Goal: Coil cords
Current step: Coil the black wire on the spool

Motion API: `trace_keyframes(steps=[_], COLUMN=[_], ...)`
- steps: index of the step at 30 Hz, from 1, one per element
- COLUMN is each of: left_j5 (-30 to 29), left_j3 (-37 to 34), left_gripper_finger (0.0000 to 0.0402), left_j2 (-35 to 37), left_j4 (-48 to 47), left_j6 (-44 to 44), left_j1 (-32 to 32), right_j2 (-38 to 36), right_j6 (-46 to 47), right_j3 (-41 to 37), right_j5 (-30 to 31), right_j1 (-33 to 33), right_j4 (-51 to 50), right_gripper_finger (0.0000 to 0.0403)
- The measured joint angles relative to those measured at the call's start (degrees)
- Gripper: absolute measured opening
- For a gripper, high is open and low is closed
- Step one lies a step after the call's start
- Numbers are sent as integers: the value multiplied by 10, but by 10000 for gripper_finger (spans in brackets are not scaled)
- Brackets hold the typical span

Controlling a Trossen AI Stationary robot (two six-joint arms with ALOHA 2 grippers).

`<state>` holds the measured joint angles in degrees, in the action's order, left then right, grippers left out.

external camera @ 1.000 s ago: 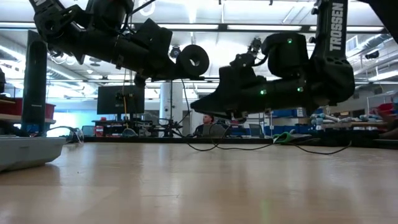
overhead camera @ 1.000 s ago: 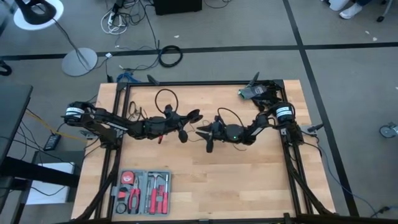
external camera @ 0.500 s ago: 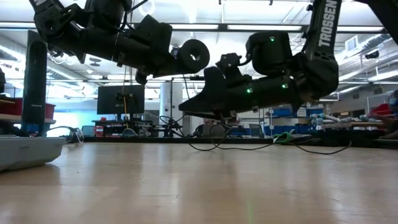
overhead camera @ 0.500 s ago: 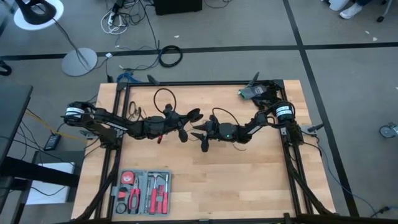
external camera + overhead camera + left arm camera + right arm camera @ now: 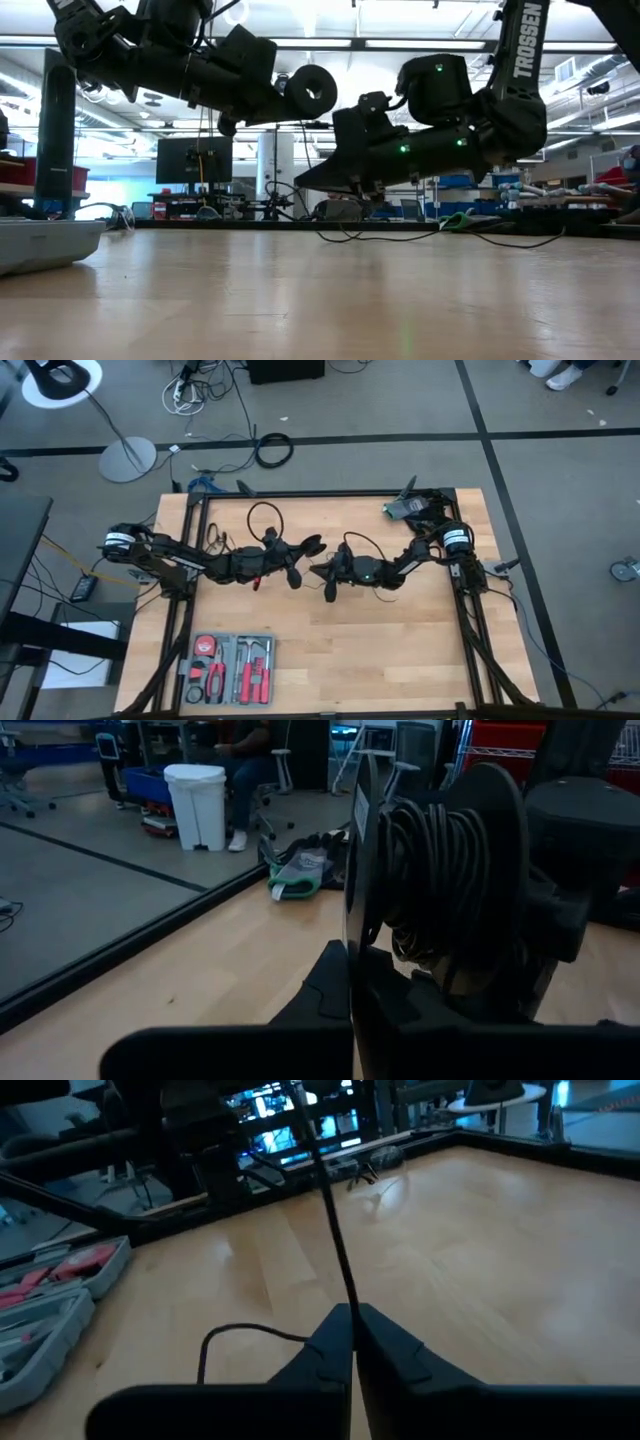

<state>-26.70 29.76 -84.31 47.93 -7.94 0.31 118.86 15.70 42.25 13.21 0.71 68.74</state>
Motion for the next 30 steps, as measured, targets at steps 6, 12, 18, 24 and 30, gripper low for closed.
trace_keyframes(steps=[6, 12, 18, 24, 30], left_j5=[8, 18, 18, 16, 4], left_j3=[0, 0, 0, 1, 1], left_gripper_finger=[0, 0, 0, 0, 0], left_j2=[0, 0, 0, 0, 0], left_j4=[-19, -61, -104, -114, -142], left_j6=[-5, -17, -27, -28, -27], left_j1=[-1, -1, -1, 0, 0], right_j2=[-41, -157, -280, -343, -342], right_j6=[49, 82, 52, 40, -12], right_j3=[-41, -80, -57, -8, 75], right_j5=[2, 6, 5, -28, -32], right_j1=[8, 29, 53, 73, 72], right_j4=[-14, -156, -345, -470, -567], right_gripper_finger=[5, 3, 1, 1, 1])
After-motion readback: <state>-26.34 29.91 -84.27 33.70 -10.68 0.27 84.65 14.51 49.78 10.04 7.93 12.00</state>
